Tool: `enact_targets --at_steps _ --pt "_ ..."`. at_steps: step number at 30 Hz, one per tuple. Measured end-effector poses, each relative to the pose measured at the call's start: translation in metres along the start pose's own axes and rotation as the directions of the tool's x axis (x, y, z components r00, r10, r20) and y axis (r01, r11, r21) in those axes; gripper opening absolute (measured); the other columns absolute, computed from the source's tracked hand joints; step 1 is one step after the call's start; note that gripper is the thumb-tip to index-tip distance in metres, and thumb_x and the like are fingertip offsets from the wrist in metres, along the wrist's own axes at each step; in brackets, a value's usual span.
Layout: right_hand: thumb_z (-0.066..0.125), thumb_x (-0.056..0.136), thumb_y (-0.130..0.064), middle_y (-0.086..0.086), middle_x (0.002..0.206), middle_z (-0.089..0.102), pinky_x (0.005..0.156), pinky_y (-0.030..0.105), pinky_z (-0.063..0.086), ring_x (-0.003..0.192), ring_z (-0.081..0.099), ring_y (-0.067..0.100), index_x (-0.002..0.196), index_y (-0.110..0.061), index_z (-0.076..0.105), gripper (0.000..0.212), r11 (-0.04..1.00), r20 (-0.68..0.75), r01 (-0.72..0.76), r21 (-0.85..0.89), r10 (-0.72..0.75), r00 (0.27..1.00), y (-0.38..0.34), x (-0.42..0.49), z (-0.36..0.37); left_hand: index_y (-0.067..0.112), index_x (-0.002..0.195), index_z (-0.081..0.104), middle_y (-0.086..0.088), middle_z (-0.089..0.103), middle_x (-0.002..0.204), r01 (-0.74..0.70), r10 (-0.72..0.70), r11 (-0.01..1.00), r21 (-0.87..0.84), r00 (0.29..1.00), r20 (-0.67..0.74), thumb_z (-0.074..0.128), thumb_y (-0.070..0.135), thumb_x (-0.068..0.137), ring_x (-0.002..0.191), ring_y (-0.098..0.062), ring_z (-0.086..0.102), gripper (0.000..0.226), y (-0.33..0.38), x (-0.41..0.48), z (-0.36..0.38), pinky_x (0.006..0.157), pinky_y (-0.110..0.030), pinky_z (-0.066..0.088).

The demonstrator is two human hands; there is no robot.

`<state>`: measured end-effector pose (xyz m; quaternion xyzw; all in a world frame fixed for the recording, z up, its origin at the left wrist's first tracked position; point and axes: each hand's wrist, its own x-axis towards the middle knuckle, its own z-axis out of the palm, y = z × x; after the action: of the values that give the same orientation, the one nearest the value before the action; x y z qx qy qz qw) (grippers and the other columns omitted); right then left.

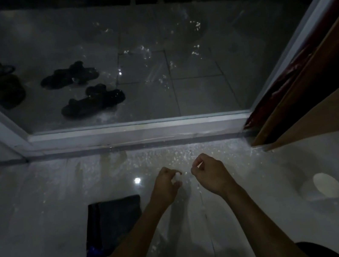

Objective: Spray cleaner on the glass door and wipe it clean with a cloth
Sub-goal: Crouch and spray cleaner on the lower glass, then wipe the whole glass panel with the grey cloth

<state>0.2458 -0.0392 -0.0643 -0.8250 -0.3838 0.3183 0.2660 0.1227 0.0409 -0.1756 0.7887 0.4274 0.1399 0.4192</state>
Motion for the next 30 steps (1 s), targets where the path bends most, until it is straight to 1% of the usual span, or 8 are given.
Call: enact_targets --at_steps 8,11,14,17,19,22,26,30 --pt "0.057 0.094 -0.018 -0.003 0.087 0.058 0.065 0.022 0.042 0.072 0.053 0.005 0.097 -0.021 0.055 0.004 0.985 -0.038 0.173 0.026 -0.172 0.984 -0.033 0.002 0.016 0.008 0.122 0.058 -0.010 0.053 0.121 -0.011 0.008 0.997 0.076 0.999 0.049 0.064 0.010 0.087 0.110 -0.022 0.051 0.035 -0.004 0.001 -0.018 0.089 -0.017 0.034" --pt "0.057 0.092 -0.015 -0.003 0.087 0.059 0.063 0.017 0.043 0.074 0.053 0.003 0.093 -0.021 0.056 0.005 0.958 -0.026 0.277 0.071 -0.276 0.961 -0.051 0.003 0.036 0.011 0.111 0.062 -0.009 0.057 0.112 -0.029 0.028 0.999 0.032 0.999 0.040 0.061 0.014 0.088 0.103 -0.019 0.055 0.023 -0.013 -0.005 -0.036 0.089 -0.024 0.042" --pt "0.056 0.091 -0.014 0.000 0.087 0.060 0.066 0.024 0.048 0.077 0.057 0.011 0.091 -0.019 0.057 0.005 0.934 0.036 0.338 0.112 -0.344 0.938 -0.064 0.004 0.061 0.019 0.089 0.061 -0.003 0.062 0.094 0.006 -0.006 1.000 -0.024 1.000 -0.002 0.052 0.037 0.089 0.087 -0.014 0.061 0.020 -0.035 -0.009 -0.051 0.078 -0.039 0.054" --pt "0.056 0.091 -0.013 0.000 0.083 0.058 0.061 0.022 0.043 0.073 0.055 0.011 0.091 -0.015 0.058 0.002 0.924 0.121 0.359 0.131 -0.374 0.920 -0.070 0.005 0.086 0.025 0.072 0.055 0.007 0.057 0.075 0.019 -0.020 1.000 -0.013 0.998 -0.059 0.050 0.028 0.090 0.070 -0.007 0.055 0.019 -0.059 -0.019 -0.070 0.065 -0.035 0.047" --pt "0.058 0.092 -0.016 0.001 0.085 0.058 0.061 0.022 0.043 0.075 0.056 0.014 0.094 -0.012 0.059 0.004 0.947 0.235 0.303 0.105 -0.320 0.918 -0.070 0.005 0.108 0.022 0.076 0.062 0.006 0.059 0.080 0.048 -0.054 0.998 -0.043 0.986 -0.155 0.052 0.010 0.088 0.070 -0.011 0.053 0.019 -0.066 -0.036 -0.088 0.069 -0.031 0.042" --pt "0.057 0.093 -0.022 0.011 0.102 0.064 0.076 0.032 0.048 0.093 0.060 0.025 0.097 -0.011 0.058 0.012 0.979 0.400 0.193 -0.066 -0.151 0.904 -0.060 0.009 0.142 0.004 0.114 0.063 -0.015 0.055 0.114 0.230 -0.231 0.973 -0.033 0.942 -0.245 0.053 -0.003 0.088 0.105 -0.023 0.054 0.029 -0.085 -0.064 -0.101 0.093 -0.026 0.041" --pt "0.055 0.093 -0.031 0.019 0.132 0.050 0.087 0.028 0.044 0.118 0.052 0.032 0.133 -0.003 0.042 0.050 0.978 0.526 0.046 -0.206 0.071 0.847 -0.045 0.008 0.186 0.010 0.133 0.047 -0.018 0.041 0.133 0.544 -0.505 0.837 0.048 0.804 -0.313 0.057 0.014 0.088 0.119 -0.033 0.042 0.046 -0.107 -0.097 -0.103 0.097 -0.039 0.040" --pt "0.057 0.093 -0.030 0.022 0.146 0.029 0.106 0.038 0.040 0.131 0.039 0.037 0.150 -0.006 0.010 0.078 0.970 0.468 -0.043 -0.237 0.153 0.870 -0.036 0.001 0.208 0.007 0.140 0.033 -0.020 0.034 0.135 0.708 -0.688 0.706 0.000 0.686 -0.238 0.061 0.027 0.087 0.122 -0.037 0.038 0.063 -0.118 -0.109 -0.103 0.097 -0.043 0.039"
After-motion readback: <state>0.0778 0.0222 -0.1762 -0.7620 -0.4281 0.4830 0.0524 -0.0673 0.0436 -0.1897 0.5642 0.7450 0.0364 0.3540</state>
